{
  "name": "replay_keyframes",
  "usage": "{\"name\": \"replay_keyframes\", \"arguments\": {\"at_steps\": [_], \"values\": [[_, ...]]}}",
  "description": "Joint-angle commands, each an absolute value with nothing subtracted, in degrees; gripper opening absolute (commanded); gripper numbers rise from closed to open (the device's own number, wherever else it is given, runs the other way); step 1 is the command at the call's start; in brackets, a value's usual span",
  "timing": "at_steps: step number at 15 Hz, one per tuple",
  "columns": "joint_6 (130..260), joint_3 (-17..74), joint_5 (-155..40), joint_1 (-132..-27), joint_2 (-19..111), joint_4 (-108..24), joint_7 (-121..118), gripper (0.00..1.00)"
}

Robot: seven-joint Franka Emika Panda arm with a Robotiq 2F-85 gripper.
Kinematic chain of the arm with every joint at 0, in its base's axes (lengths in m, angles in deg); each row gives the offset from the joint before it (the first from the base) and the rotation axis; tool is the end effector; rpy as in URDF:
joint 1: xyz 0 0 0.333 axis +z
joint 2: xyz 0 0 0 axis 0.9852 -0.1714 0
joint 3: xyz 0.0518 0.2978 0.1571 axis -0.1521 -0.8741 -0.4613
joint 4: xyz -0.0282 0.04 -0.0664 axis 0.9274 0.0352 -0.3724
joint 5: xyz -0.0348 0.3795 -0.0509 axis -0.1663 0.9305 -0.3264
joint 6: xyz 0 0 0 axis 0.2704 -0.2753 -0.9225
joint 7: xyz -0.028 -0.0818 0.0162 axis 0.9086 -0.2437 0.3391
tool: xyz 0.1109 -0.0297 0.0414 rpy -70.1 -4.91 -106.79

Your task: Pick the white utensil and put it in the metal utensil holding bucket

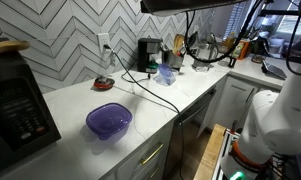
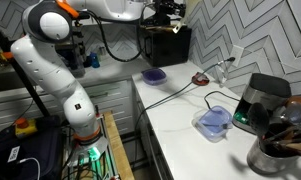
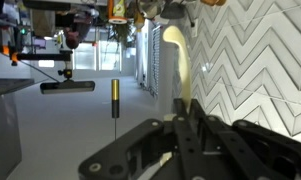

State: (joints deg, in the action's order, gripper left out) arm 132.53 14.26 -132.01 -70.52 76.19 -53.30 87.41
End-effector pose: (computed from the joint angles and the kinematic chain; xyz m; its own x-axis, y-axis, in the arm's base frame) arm 0.4388 0.0281 0.7395 0.0008 -0.1592 0.9872 -0.9997 -0.0231 -0.0029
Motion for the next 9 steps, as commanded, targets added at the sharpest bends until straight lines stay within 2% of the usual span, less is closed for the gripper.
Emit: {"name": "replay_keyframes", "arguments": {"at_steps": [1, 3, 4, 9], "values": [[133.0, 16.7, -139.2, -73.5, 79.6, -62.6, 84.4, 0.02], [134.0, 18.6, -137.4, -73.9, 80.5, -64.1, 84.7, 0.02], [132.5, 17.7, -137.9, -73.7, 77.2, -60.3, 85.4, 0.09], [132.6, 18.5, -137.9, -73.9, 78.5, -62.1, 85.4, 0.09]]}}
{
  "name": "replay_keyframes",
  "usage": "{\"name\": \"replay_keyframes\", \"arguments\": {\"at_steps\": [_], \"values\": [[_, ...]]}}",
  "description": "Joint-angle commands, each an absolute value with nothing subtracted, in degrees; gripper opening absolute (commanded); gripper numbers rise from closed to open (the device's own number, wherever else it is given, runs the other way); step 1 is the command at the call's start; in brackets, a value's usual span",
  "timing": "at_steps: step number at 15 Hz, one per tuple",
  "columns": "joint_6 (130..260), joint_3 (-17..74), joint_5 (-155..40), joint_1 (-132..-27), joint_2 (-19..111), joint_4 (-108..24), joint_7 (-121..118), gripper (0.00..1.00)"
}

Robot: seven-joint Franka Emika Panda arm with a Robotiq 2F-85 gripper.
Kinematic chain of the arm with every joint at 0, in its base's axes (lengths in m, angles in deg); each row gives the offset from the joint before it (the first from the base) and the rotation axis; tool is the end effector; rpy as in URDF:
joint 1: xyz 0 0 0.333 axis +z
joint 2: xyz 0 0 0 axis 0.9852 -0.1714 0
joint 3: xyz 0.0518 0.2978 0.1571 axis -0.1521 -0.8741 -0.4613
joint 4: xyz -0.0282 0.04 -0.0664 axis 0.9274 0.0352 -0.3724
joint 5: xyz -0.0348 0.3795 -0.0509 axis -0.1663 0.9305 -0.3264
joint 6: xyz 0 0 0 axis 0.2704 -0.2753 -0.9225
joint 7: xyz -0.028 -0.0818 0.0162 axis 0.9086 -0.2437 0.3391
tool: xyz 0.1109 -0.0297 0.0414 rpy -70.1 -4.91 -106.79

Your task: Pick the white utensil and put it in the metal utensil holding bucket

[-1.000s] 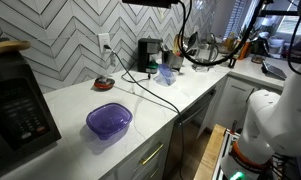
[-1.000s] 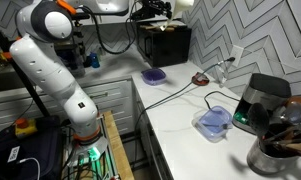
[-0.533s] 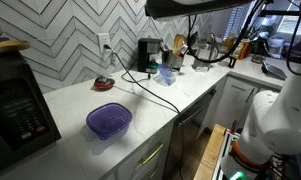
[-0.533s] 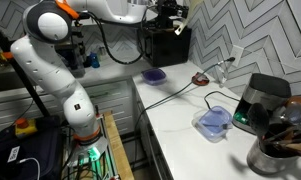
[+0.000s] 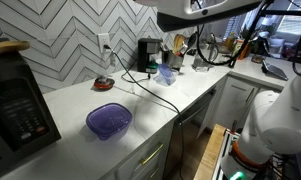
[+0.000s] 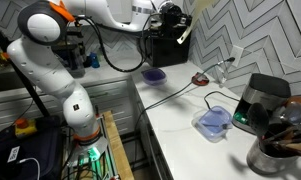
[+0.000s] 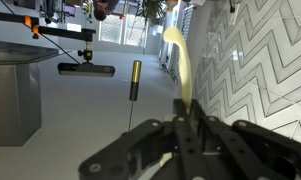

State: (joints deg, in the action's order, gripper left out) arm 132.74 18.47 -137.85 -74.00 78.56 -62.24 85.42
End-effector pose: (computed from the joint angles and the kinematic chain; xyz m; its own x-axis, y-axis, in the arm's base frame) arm 0.4306 -0.0408 0.7044 0.1046 -0.0517 0.9932 -0.9882 0.1067 0.1096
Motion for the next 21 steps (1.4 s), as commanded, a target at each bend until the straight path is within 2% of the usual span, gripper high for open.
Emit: {"name": "replay_keyframes", "arguments": {"at_steps": [1, 2, 8, 15, 16, 17, 21], "values": [[132.6, 18.5, -137.9, -73.9, 78.6, -62.1, 85.4, 0.09], [132.4, 18.6, -138.4, -74.2, 77.7, -61.6, 85.6, 0.02], [144.4, 25.3, -139.0, -77.9, 73.8, -61.6, 92.0, 0.02], [161.7, 35.5, -142.1, -87.3, 64.6, -58.5, 91.8, 0.02], [162.1, 36.4, -141.3, -88.4, 62.7, -56.8, 89.7, 0.02], [160.5, 34.6, -141.1, -87.3, 66.2, -59.8, 91.3, 0.09], [161.6, 35.9, -141.1, -89.0, 62.7, -57.2, 90.6, 0.09]]}}
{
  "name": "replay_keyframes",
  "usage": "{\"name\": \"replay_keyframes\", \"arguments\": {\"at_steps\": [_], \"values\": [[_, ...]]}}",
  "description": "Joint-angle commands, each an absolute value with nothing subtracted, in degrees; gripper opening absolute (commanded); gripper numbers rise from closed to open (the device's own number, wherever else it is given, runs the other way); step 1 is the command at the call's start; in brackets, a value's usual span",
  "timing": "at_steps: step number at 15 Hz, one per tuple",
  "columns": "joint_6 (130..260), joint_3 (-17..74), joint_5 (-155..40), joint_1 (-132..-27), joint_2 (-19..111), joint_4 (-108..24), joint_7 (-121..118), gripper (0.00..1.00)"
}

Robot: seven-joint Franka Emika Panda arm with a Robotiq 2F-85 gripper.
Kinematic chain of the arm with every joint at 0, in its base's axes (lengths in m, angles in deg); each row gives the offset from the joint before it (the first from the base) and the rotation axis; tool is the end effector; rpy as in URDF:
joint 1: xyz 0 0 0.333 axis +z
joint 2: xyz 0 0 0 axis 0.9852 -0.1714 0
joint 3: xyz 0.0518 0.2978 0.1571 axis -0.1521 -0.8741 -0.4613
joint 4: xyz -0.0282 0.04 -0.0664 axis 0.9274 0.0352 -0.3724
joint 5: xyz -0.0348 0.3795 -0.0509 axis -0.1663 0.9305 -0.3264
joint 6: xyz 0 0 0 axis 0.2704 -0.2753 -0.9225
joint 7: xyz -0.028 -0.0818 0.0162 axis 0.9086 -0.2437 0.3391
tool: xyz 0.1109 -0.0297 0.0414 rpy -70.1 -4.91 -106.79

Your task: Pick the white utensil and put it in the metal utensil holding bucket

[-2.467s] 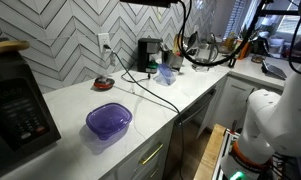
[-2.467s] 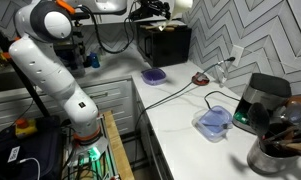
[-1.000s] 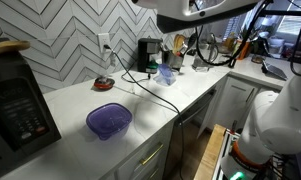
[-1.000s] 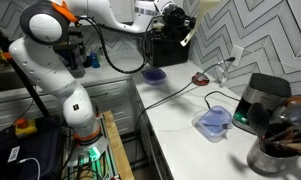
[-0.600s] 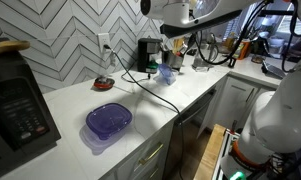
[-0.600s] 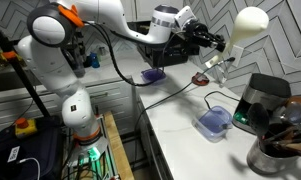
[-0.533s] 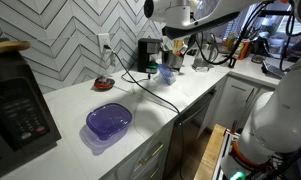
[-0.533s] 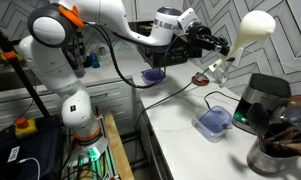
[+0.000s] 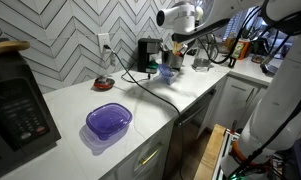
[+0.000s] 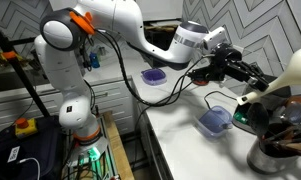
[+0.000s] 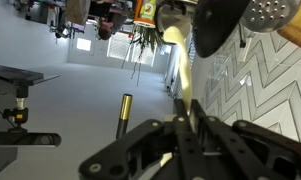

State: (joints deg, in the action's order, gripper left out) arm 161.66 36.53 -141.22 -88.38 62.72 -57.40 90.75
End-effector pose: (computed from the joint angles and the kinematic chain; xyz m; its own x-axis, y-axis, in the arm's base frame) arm 0.4977 -0.2906 0.6006 0.1514 -0.1349 0.9792 -0.9720 0.1600 0.1723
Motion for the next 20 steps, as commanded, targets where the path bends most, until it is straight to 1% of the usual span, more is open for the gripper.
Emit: {"name": "replay_keyframes", "arguments": {"at_steps": [1, 5, 9, 11, 12, 13, 15, 16, 20], "values": [[163.9, 35.8, -143.6, -89.0, 63.3, -58.2, 92.6, 0.02], [180.3, 37.3, -152.3, -90.8, 61.9, -57.3, 97.1, 0.02], [200.2, 39.6, -155.0, -93.9, 59.0, -55.0, 100.0, 0.02], [209.9, 41.0, -151.4, -96.2, 56.2, -52.8, 101.1, 0.02], [203.1, 39.5, -152.4, -94.5, 59.1, -55.3, 98.9, 0.02], [204.6, 39.8, -152.4, -95.1, 58.5, -54.8, 99.0, 0.09], [204.3, 39.7, -152.4, -95.1, 58.4, -54.7, 99.0, 0.09], [201.3, 39.1, -154.5, -94.3, 58.5, -55.0, 100.9, 0.02], [196.5, 38.3, -162.7, -94.0, 54.8, -54.7, 112.9, 0.02]]}}
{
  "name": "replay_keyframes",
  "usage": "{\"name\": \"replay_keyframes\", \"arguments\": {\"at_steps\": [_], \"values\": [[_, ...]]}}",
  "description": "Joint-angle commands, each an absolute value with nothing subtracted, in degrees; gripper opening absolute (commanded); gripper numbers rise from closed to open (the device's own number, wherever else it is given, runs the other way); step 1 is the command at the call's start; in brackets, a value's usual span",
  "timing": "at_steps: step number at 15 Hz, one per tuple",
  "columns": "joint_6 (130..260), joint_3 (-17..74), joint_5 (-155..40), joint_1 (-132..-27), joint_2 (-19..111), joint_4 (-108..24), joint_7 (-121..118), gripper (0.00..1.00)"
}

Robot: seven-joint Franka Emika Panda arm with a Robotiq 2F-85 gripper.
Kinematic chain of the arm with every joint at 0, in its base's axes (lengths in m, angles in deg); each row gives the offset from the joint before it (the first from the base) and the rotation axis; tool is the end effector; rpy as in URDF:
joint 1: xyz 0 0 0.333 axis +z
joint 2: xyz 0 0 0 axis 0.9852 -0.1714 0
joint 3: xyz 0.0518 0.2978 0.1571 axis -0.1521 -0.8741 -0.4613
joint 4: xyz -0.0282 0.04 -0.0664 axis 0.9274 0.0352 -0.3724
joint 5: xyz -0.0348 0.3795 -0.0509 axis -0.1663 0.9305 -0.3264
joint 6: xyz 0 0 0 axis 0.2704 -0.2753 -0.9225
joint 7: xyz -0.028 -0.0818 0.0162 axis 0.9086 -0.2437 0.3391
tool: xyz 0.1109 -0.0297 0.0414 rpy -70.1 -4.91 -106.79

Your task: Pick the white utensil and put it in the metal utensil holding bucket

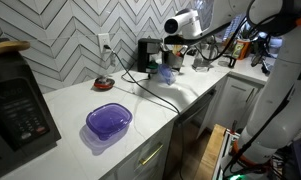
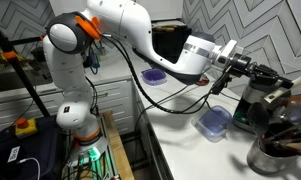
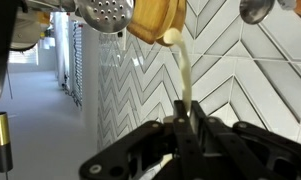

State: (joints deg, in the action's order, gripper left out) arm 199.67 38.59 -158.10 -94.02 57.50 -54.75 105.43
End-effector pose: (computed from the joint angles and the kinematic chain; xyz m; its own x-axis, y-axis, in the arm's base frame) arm 0.5580 -0.3016 0.5663 0.0824 -0.0706 0.9941 -0.9219 -0.3843 0.0491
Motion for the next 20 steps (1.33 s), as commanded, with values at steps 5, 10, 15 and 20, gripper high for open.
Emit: {"name": "replay_keyframes", "arguments": {"at_steps": [5, 10, 15, 20], "values": [[198.2, 38.1, -167.7, -95.6, 50.3, -53.6, 121.3, 0.02], [195.1, 37.7, -173.6, -96.2, 47.0, -54.1, 124.9, 0.02], [194.7, 37.1, -171.7, -96.4, 45.9, -54.4, 122.8, 0.09], [194.2, 36.9, -177.7, -96.5, 43.9, -53.2, 126.4, 0.02]]}}
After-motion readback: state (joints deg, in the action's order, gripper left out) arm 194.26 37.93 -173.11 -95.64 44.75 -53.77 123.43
